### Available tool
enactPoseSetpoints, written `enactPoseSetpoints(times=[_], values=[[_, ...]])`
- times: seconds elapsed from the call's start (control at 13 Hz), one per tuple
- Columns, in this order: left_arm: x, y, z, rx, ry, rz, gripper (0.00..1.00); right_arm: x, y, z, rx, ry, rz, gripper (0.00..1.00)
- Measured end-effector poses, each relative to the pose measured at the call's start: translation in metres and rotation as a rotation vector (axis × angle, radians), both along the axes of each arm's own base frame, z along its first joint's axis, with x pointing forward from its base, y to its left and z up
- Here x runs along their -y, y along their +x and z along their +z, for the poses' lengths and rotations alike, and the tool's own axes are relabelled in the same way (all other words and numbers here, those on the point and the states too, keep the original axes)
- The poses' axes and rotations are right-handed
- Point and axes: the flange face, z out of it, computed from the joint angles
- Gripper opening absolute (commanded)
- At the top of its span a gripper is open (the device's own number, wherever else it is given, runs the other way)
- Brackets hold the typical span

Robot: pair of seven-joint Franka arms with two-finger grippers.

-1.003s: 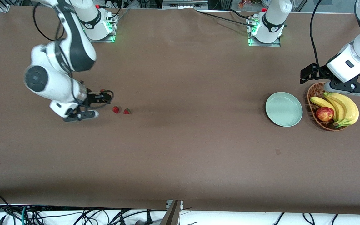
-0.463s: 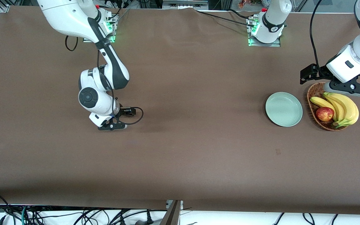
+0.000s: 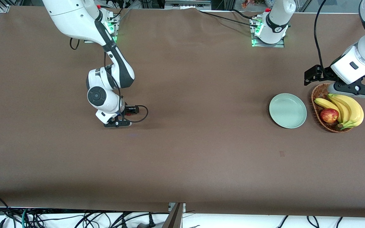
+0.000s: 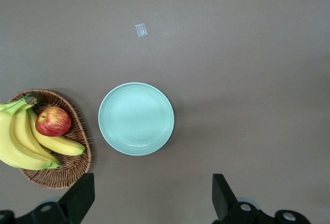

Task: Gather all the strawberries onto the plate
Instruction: 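Reach the right gripper down over the cluster of red strawberries, then close the right gripper on one red strawberry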

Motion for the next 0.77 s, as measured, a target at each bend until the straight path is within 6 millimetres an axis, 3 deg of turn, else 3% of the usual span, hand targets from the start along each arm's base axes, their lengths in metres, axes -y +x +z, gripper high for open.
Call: enactPoseSetpoints(times=[0.23, 0.77], values=[[0.0, 0.0, 0.0, 0.0, 0.0, 0.0, 1.0, -0.0033, -0.0035, -0.002, -0.007, 0.01, -0.011, 0.58], [-0.0003, 0.0001, 0.0, 0.0, 0.0, 0.001, 1.0, -0.0066, -0.0029, -0.0007, 0.003, 0.026, -0.027, 0.57]])
